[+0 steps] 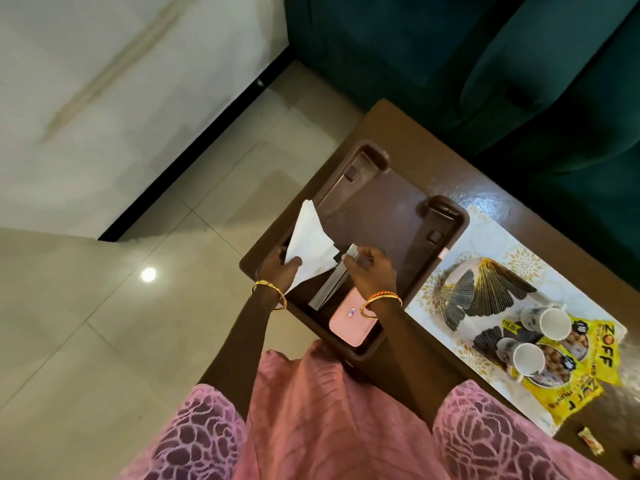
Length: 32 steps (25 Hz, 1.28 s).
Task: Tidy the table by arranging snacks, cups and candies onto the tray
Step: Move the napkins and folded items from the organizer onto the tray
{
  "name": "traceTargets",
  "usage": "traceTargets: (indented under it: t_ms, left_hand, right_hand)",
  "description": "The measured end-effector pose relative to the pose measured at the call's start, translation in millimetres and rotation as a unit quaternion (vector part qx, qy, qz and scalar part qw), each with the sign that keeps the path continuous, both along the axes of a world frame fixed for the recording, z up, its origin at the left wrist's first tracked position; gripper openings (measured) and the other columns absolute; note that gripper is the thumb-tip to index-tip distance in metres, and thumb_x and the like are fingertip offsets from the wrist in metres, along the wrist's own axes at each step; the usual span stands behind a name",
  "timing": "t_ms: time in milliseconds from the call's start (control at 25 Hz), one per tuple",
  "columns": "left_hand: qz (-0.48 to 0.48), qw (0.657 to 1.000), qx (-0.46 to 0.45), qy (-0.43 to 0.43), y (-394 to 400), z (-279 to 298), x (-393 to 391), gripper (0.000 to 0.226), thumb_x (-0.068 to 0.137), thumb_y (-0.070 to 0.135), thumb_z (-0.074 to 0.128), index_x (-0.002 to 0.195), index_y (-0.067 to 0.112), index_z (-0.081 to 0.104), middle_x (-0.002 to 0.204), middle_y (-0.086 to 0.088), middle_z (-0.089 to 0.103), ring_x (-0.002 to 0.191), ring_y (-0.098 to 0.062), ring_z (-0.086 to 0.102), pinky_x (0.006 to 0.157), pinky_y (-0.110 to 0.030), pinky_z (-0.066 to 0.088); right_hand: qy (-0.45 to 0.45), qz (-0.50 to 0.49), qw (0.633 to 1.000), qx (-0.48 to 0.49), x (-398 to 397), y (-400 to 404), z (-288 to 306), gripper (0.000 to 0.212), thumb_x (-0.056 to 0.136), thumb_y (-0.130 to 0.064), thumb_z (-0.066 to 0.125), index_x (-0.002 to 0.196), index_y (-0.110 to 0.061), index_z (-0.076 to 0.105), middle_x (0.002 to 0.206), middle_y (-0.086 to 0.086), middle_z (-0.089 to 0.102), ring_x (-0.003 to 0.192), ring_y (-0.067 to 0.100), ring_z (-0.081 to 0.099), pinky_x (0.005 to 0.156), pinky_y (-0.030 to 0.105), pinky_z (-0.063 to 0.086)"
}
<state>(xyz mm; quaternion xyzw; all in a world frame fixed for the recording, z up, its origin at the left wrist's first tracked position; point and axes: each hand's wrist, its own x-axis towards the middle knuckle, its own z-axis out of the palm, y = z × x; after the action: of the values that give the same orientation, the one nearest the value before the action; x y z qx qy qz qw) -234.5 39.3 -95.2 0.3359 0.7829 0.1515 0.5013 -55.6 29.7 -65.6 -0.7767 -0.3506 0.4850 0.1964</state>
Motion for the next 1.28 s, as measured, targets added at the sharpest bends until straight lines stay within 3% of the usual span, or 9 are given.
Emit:
traceTargets:
  t_ms: [80,240,320,400,480,600,760,1000,1280]
  left_hand:
    - [0.035,0.998,0.016,-0.055,0,17,-2,0.024,0.081,0.02,0.065,0.103,0.018,0.055,0.101,-0.003,0.058,0.087,-0.022,0.053,0.063,-0.022,0.041]
    - [0.12,0.97,0.007,-0.213,-16,48,16,0.02,0.082,0.017,0.067,0.095,0.029,0.06,0.105,-0.003,0.064,0.093,-0.026,0.06,0.08,-0.037,0.055]
    - [0.161,0.95,0.015,-0.268,-27,57,33,0.024,0.082,0.011,0.067,0.1,0.026,0.062,0.104,-0.003,0.067,0.093,-0.026,0.063,0.08,-0.039,0.056]
    - [0.19,0.942,0.025,-0.274,-39,60,50,0.026,0.081,0.006,0.066,0.103,0.018,0.061,0.096,-0.004,0.067,0.084,-0.023,0.064,0.072,-0.033,0.055]
    - [0.211,0.944,0.025,-0.253,-53,59,65,0.023,0.082,-0.002,0.06,0.088,0.019,0.055,0.082,-0.002,0.06,0.07,-0.015,0.058,0.062,-0.025,0.048]
    - [0.276,0.941,0.016,-0.195,-80,48,76,0.027,0.081,-0.012,0.053,0.087,0.014,0.049,0.084,-0.004,0.054,0.081,-0.021,0.053,0.078,-0.033,0.043]
    - [0.248,0.967,0.015,-0.054,-118,39,71,0.048,0.076,0.001,0.063,0.119,0.005,0.044,0.106,-0.014,0.061,0.097,-0.031,0.06,0.087,-0.037,0.051]
    - [0.064,0.989,0.084,0.102,-121,42,72,0.072,0.07,0.014,0.068,0.135,0.012,0.037,0.135,-0.015,0.048,0.122,-0.034,0.047,0.097,-0.046,0.048]
    - [-0.054,0.978,0.042,0.197,-103,24,84,0.044,0.086,0.025,0.061,0.126,0.014,0.049,0.133,-0.009,0.053,0.123,-0.029,0.049,0.104,-0.044,0.039]
  right_hand:
    - [0.069,-0.028,0.997,-0.001,-1,12,16,0.058,0.072,-0.041,0.074,0.12,-0.014,0.056,0.126,0.009,0.058,0.113,0.025,0.056,0.088,0.031,0.046]
    - [0.186,-0.011,0.981,-0.059,-1,35,50,0.079,0.068,-0.046,0.076,0.133,-0.016,0.042,0.13,0.005,0.053,0.115,0.024,0.053,0.098,0.038,0.047]
    - [0.205,0.039,0.975,-0.076,1,39,65,0.067,0.07,-0.035,0.078,0.125,-0.013,0.048,0.123,0.008,0.058,0.106,0.025,0.059,0.089,0.039,0.055]
    - [0.17,0.085,0.981,-0.048,5,40,76,0.046,0.074,-0.017,0.075,0.115,-0.006,0.056,0.112,0.011,0.062,0.093,0.022,0.059,0.07,0.027,0.055]
    - [0.122,0.111,0.985,0.045,10,43,83,0.03,0.076,-0.001,0.07,0.103,0.004,0.061,0.096,0.016,0.062,0.084,0.022,0.056,0.059,0.02,0.046]
    - [0.034,0.241,0.953,0.183,17,46,90,0.014,0.074,0.004,0.063,0.086,0.0,0.069,0.082,0.021,0.066,0.077,0.026,0.056,0.068,0.032,0.045]
    - [-0.201,0.497,0.81,0.235,26,23,76,0.025,0.078,-0.01,0.06,0.099,-0.019,0.07,0.107,0.003,0.069,0.109,0.028,0.052,0.093,0.039,0.03]
    - [-0.238,0.574,0.752,0.219,27,0,38,0.029,0.083,-0.012,0.057,0.11,-0.016,0.067,0.115,0.006,0.066,0.117,0.03,0.049,0.104,0.043,0.025]
    - [-0.253,0.611,0.721,0.205,5,-9,8,0.026,0.087,-0.01,0.051,0.108,-0.009,0.066,0.116,0.015,0.061,0.117,0.033,0.048,0.104,0.045,0.029]
